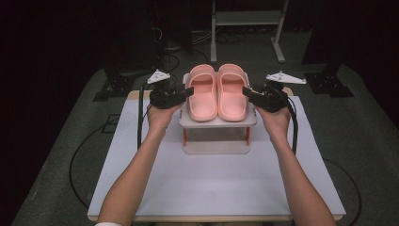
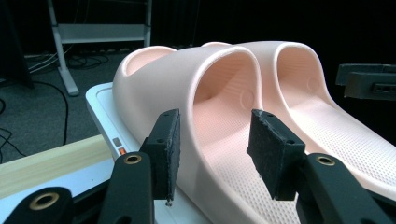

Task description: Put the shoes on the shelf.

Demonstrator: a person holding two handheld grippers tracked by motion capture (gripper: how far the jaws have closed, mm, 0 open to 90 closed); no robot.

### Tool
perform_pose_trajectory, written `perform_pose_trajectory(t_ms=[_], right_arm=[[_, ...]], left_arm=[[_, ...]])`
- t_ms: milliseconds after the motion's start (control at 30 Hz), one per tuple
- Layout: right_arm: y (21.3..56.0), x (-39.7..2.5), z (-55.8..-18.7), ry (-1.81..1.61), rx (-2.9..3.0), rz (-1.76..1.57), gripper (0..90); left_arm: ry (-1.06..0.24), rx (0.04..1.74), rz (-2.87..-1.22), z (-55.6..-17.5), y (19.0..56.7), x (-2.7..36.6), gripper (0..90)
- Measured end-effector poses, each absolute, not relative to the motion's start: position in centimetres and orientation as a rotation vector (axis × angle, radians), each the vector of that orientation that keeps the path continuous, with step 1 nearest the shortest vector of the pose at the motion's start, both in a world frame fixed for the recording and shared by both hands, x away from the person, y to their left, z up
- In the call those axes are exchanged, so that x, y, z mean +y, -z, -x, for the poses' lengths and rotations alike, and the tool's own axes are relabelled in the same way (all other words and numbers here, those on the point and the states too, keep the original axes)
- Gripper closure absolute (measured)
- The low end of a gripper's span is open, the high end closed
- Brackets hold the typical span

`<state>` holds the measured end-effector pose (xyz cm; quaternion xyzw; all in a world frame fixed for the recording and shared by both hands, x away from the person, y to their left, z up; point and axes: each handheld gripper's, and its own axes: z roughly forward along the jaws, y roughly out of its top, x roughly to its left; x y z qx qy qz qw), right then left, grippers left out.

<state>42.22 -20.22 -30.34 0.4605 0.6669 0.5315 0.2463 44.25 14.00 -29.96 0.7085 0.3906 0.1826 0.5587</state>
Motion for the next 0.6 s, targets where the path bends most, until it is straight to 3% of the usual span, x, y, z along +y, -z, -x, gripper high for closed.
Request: perform_pose_trajectory(t_ms=[600], right_arm=[[31.1,-21.5,-40.1,-1.464,1.837,-1.226,48.5]], left_arm=[[-0.416,0.892,-1.663,-41.8,30.3,15.1,50.6]])
